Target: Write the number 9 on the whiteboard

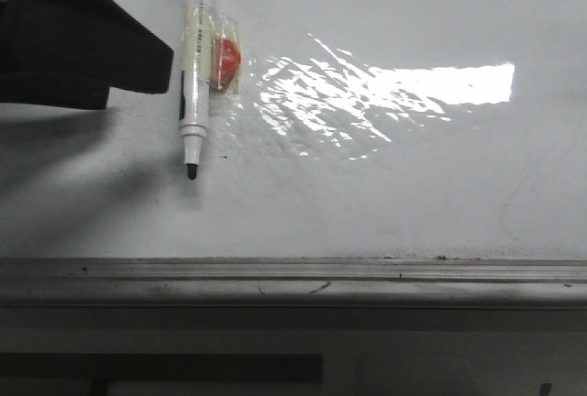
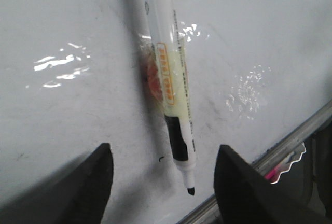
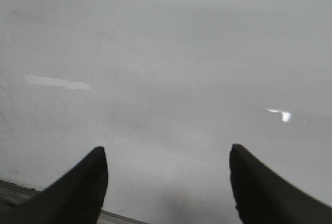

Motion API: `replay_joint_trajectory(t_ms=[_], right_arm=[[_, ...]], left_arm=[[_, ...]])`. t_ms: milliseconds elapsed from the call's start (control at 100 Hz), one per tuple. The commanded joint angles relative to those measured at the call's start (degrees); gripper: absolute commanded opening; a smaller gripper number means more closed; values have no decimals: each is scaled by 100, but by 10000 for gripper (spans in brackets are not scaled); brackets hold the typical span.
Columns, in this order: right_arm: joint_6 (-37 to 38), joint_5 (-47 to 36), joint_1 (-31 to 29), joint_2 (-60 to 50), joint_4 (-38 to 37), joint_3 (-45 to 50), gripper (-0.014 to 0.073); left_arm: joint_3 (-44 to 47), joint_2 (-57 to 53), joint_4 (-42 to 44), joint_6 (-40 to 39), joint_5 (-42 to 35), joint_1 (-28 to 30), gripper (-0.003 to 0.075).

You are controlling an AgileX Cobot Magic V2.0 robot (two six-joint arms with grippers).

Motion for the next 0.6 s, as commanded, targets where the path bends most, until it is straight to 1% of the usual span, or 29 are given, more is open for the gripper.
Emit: replay_joint_trajectory(t_ms=[0, 180, 230, 300, 350, 370, 480, 530, 590], right_arm=[[-28, -359, 5, 94, -107, -196, 440], [-28, -359, 5, 94, -107, -196, 440], [-28, -359, 5, 94, -107, -196, 440], [-28, -359, 5, 94, -107, -196, 440], [-28, -359, 5, 94, -107, -196, 440], [-28, -359, 5, 94, -107, -196, 440], [-28, -359, 5, 94, -107, -196, 440], [-28, -359, 5, 94, -73, -209, 440], [-134, -347, 72, 94, 192, -261, 440]], left_arm=[[-196, 141, -246, 15, -626, -238, 388], [-267, 538, -453, 15, -815, -294, 385], [-295, 630, -560, 15, -918, -294, 361], [-295, 736, -692, 15, -960, -294, 286], [-295, 801, -692, 15, -960, -294, 204], [-295, 814, -692, 15, -932, -294, 182], [-295, 863, -681, 15, -785, -294, -15], [-325, 835, -681, 15, -702, -294, -21], [-374, 722, -434, 40, -334, -294, -20]])
